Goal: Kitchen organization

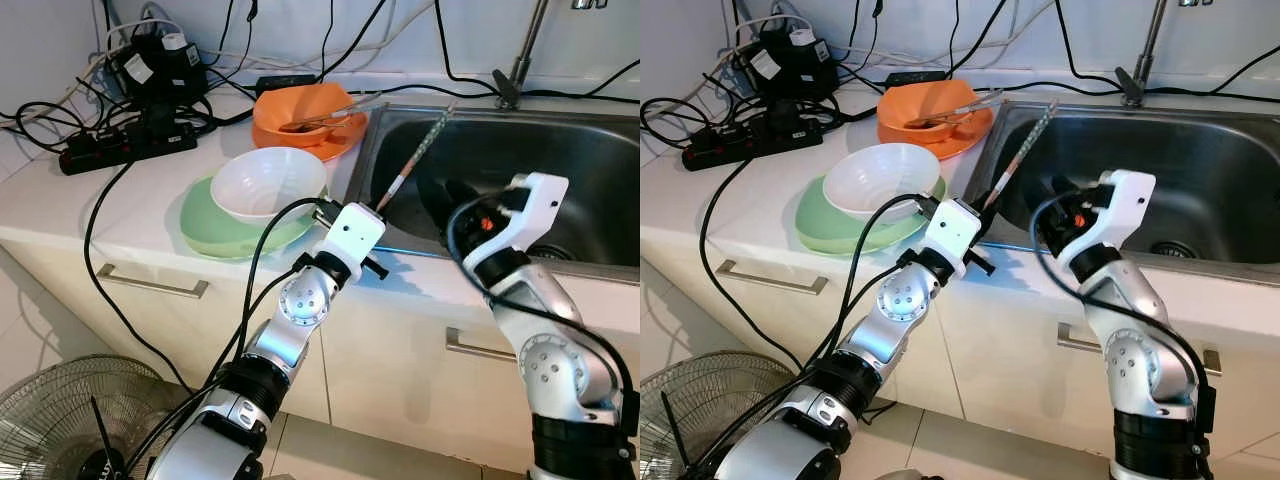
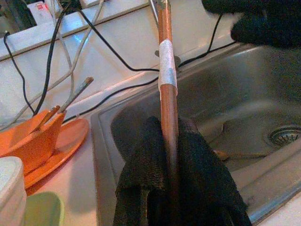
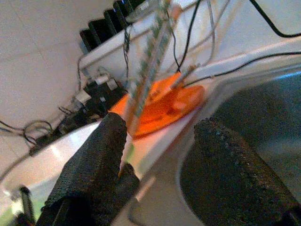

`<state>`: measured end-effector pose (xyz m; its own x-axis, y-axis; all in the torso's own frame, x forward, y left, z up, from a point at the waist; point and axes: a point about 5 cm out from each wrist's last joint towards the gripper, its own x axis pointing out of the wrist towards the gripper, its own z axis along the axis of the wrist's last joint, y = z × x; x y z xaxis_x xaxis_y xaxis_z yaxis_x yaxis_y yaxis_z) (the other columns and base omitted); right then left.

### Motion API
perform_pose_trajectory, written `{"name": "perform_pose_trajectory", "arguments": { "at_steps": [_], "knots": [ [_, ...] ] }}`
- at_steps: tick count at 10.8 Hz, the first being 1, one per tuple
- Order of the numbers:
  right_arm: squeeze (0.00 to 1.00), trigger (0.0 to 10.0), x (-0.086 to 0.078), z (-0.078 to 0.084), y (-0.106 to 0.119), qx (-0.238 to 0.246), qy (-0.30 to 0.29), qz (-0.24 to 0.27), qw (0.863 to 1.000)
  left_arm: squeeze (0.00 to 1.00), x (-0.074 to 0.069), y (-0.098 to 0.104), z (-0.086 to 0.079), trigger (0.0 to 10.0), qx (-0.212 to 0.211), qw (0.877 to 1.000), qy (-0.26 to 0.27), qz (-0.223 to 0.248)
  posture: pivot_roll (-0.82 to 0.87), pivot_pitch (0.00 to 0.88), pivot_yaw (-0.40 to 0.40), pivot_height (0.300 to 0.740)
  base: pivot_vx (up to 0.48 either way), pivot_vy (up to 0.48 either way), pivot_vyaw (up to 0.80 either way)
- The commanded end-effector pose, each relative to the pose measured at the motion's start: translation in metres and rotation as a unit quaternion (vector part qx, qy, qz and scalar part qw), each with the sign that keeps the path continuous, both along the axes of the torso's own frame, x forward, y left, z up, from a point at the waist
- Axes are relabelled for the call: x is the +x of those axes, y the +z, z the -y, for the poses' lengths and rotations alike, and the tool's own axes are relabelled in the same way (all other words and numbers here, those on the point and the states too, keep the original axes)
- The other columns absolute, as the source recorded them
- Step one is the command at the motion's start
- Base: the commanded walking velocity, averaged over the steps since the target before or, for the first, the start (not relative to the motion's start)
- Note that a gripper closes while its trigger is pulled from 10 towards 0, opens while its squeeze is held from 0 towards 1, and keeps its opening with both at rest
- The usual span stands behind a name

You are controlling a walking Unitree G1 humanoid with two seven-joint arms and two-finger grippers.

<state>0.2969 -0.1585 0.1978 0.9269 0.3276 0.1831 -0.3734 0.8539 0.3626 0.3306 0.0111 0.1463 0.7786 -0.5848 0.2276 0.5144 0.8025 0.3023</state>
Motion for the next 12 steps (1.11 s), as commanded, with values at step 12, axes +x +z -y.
{"name": "perform_pose_trajectory", "arguments": {
  "at_steps": [12],
  "knots": [
    [0.0, 10.0, 0.027, -0.046, -0.014, 0.058, 0.036, -0.019, 0.997, 0.0, 0.003, -0.005, -0.003, 10.0, 0.018, 1.0, 0.01, -0.006, 0.03, 0.0, 0.095, 0.74, 0.0, 0.0, 0.0]
  ]
}}
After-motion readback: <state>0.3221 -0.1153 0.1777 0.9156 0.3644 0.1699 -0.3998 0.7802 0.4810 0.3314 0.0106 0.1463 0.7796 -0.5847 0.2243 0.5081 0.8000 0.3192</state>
